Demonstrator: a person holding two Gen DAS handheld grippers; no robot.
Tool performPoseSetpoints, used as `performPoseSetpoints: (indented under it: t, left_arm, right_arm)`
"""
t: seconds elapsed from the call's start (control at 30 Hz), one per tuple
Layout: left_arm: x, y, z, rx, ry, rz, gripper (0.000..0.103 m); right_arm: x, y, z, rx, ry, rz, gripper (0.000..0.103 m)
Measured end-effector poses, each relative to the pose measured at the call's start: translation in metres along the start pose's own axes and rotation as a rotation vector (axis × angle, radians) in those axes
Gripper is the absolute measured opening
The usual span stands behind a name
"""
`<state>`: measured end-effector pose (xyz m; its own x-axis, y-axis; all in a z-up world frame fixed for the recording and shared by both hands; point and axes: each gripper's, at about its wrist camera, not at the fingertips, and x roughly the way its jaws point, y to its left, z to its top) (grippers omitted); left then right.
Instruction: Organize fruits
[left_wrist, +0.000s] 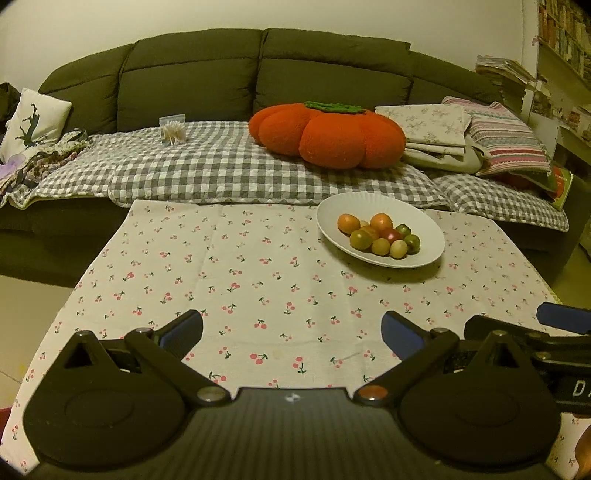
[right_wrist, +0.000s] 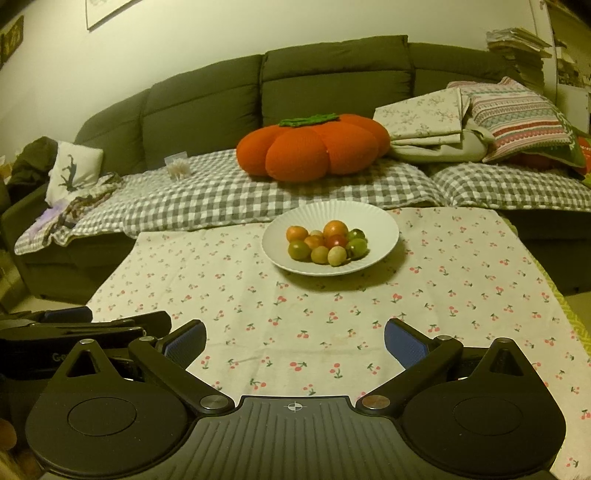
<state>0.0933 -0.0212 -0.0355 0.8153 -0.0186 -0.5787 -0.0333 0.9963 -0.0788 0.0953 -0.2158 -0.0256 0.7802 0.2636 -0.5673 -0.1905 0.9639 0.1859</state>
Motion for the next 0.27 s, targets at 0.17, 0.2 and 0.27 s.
performPoseSetpoints:
  t: [0.17, 0.2, 0.27]
  left_arm:
    - [-0.0003, -0.0004, 0.0005, 0.001, 0.003, -0.002, 0.102]
    - [0.0000, -0.0004, 0.0004, 0.000, 0.002, 0.000, 0.102]
    - [-0.0002, -0.0006, 0.0007, 0.002, 0.001, -0.001, 0.102]
  right_arm:
    - [-0.0007, 0.0002, -0.0001, -0.002, -0.003, 0.002, 0.103]
    - [-0.0005, 0.0000, -0.0001, -0.002, -0.002, 0.000, 0.103]
    - [-0.0010, 0.0002, 0.0001, -0.002, -0.002, 0.003, 0.103]
